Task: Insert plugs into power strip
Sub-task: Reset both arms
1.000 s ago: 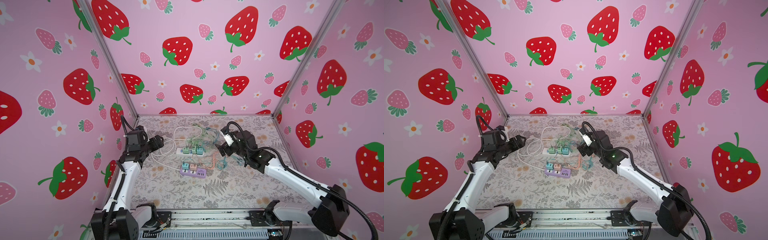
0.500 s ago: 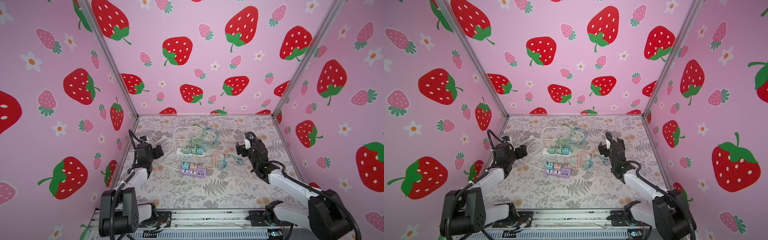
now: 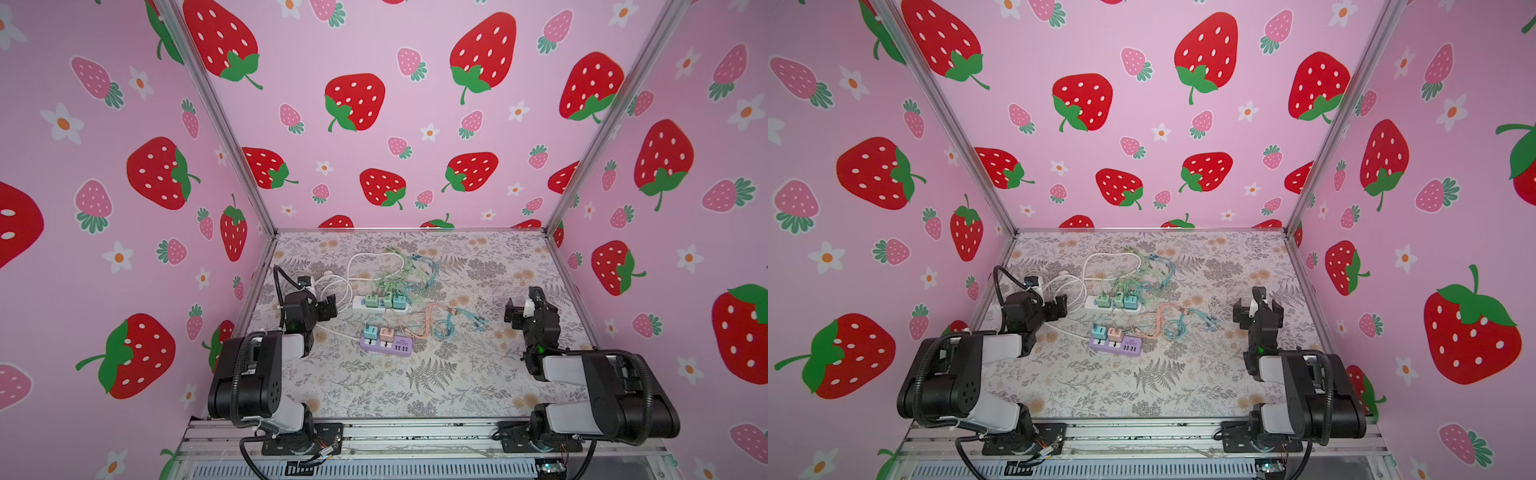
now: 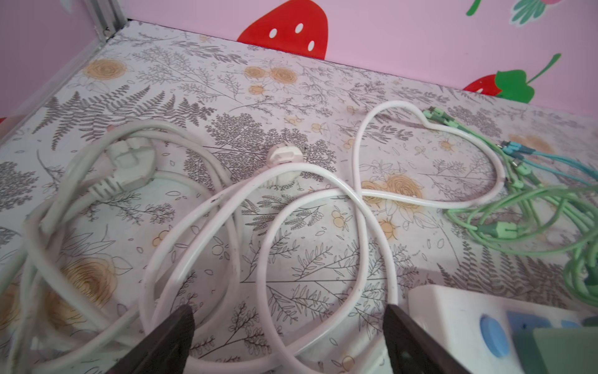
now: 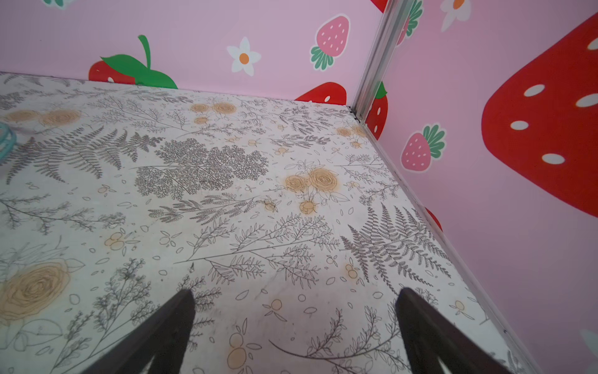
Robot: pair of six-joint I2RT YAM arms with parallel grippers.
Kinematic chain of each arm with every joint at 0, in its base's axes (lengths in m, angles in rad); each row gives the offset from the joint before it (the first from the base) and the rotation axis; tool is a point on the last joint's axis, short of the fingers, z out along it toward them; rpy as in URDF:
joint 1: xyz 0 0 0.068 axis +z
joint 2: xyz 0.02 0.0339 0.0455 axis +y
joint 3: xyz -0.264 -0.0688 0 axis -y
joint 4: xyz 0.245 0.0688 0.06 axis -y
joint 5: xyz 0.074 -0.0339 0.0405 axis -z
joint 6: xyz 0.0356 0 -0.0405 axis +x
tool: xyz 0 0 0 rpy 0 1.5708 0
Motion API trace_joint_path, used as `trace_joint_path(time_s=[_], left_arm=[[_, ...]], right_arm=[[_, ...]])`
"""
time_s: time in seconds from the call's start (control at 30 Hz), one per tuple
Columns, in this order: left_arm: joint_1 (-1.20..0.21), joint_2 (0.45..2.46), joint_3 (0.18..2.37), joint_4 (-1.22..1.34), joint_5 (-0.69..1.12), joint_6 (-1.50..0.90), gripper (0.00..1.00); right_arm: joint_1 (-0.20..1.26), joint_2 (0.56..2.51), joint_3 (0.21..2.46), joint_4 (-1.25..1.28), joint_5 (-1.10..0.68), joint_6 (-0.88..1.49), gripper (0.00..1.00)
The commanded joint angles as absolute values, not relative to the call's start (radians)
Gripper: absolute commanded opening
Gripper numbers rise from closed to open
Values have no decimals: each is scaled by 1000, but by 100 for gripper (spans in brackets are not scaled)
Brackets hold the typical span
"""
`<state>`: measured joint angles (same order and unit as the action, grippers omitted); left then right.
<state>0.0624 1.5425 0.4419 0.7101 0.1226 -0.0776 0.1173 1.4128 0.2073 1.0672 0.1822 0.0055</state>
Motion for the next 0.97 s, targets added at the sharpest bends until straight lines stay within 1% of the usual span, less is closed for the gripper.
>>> trace_joint_path(time_s=[0.0, 0.03, 0.07, 0.1, 0.17, 0.2, 0.27, 0.63, 0.7, 0.93], left_arm=[[44, 1545, 448, 775, 101, -21, 94], [44, 1558, 445, 801, 95, -28, 94], [43, 1549, 453, 767, 95, -26, 94], [44, 1550, 453, 772, 95, -23, 95], [44, 1552, 457, 761, 92, -26, 96], [43, 1555, 456, 768, 92, -27, 100], [43, 1555, 462, 757, 76, -33, 99], [43, 1554, 461, 758, 72, -35, 99], [40, 1553, 458, 761, 38, -44, 99], [35, 1552, 457, 762, 26, -40, 99]], right_arm=[[113, 1494, 216, 1282, 104, -1, 99], [113, 1531, 205, 1325, 97, -2, 99], [112, 1572, 195, 1397, 95, -1, 99], [113, 1582, 194, 1411, 100, 0, 99], [113, 1558, 237, 1287, 97, -7, 99], [113, 1581, 255, 1290, 109, 2, 99], [112, 1573, 280, 1225, 121, 6, 99], [112, 1572, 272, 1244, 121, 3, 99], [113, 1572, 272, 1244, 121, 3, 99], [113, 1574, 271, 1246, 123, 3, 99]])
